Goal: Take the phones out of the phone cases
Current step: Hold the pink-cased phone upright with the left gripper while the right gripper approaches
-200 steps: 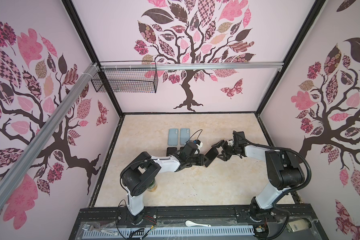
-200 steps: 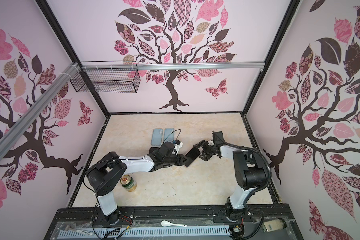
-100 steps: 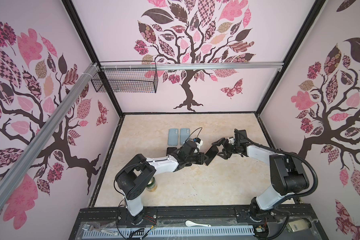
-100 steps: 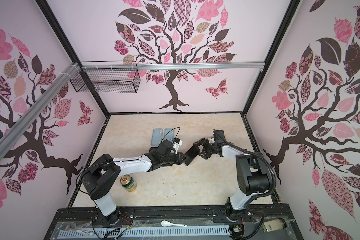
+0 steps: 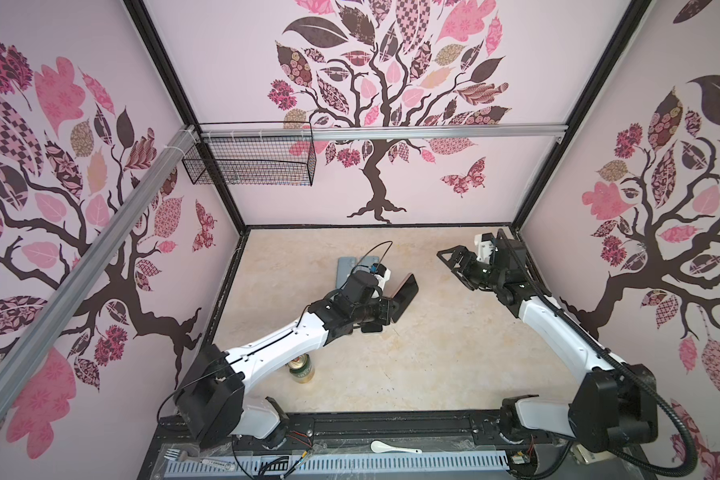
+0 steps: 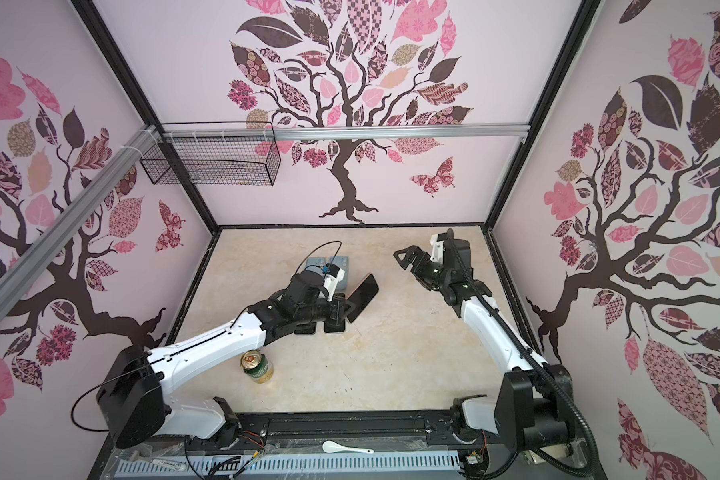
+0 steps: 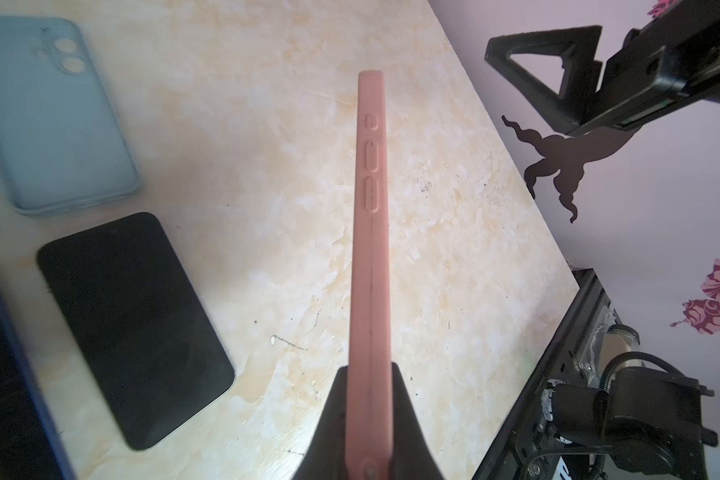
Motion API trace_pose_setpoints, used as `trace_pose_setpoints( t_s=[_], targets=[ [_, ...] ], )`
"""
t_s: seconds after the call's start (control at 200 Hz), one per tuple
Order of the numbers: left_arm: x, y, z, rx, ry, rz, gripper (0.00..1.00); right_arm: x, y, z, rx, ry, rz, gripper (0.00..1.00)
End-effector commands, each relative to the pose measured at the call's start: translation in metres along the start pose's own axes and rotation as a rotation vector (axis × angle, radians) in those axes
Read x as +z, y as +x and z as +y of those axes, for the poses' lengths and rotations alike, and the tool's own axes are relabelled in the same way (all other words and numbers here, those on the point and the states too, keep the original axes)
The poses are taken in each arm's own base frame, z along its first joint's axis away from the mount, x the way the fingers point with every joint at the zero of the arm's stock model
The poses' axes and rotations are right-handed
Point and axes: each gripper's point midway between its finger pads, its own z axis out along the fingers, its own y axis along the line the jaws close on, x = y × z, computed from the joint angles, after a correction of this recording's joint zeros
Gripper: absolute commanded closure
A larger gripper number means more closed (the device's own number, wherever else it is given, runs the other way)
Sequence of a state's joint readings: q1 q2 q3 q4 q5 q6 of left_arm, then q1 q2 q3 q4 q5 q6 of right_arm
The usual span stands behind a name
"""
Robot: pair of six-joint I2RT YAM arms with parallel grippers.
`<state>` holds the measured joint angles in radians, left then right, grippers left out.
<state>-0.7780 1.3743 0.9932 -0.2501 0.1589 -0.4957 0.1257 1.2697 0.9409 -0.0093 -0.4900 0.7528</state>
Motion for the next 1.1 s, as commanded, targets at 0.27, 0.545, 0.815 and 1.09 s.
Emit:
trace_pose_setpoints(
  t_s=[0.27, 0.545, 0.815, 1.09],
  targets=[
    [-0.072, -0.034, 0.018, 0.003, -0.055, -0.11, 1.0, -0.027, 0.002, 0.065, -0.376, -0.373, -0.113, 0.0],
    [-0.106, -0.018, 0.035, 0.065, -0.13, -0.05, 1.0, -0.032, 0.044, 0.108, -0.587, -0.554, 0.065, 0.05],
    [-0.137, -0.009, 0.026, 0.186, -0.096, -0.075, 1.0, -0.031, 0.113, 0.143, -0.981, -0.53, 0.181, 0.04],
    [-0.161, -0.007, 0.008, 0.251, 0.048, -0.104, 1.0, -0.029, 0.131, 0.118, -1.167, -0.476, 0.278, 0.01]
  ],
)
